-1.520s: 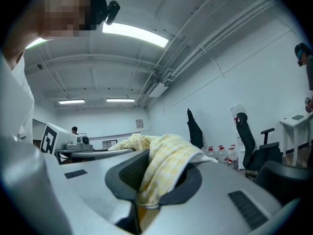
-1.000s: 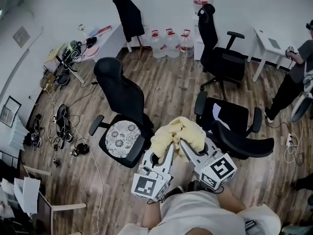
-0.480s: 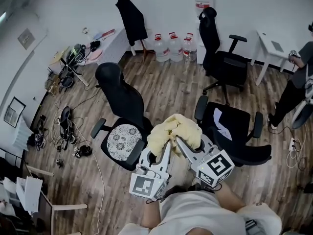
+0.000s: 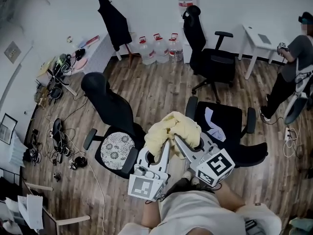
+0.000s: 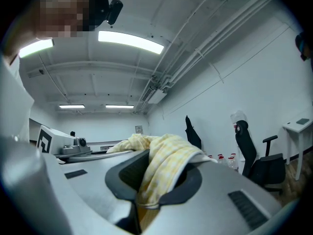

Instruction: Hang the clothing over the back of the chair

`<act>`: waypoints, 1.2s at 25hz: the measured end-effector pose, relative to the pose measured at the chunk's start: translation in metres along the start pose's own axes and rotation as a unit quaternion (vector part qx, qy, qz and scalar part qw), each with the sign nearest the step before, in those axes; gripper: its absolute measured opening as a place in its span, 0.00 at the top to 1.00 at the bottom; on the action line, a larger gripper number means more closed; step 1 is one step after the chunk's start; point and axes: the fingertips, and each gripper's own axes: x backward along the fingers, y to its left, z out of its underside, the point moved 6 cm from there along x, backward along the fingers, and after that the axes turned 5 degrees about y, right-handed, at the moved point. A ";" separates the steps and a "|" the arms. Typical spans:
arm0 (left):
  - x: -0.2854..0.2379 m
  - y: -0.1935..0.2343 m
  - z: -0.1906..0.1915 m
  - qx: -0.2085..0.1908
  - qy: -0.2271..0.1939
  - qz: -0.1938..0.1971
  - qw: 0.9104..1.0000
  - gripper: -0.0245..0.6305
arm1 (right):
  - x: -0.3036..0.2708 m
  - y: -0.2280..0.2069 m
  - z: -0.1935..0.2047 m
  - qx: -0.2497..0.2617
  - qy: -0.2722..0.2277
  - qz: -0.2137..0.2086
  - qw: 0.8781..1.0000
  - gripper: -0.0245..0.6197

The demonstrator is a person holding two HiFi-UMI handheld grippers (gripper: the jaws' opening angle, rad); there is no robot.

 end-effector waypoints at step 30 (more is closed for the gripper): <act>-0.134 -0.022 -0.014 0.002 -0.027 0.193 0.981 0.89 | 0.039 -0.108 -0.027 0.004 -0.027 0.195 0.981 0.87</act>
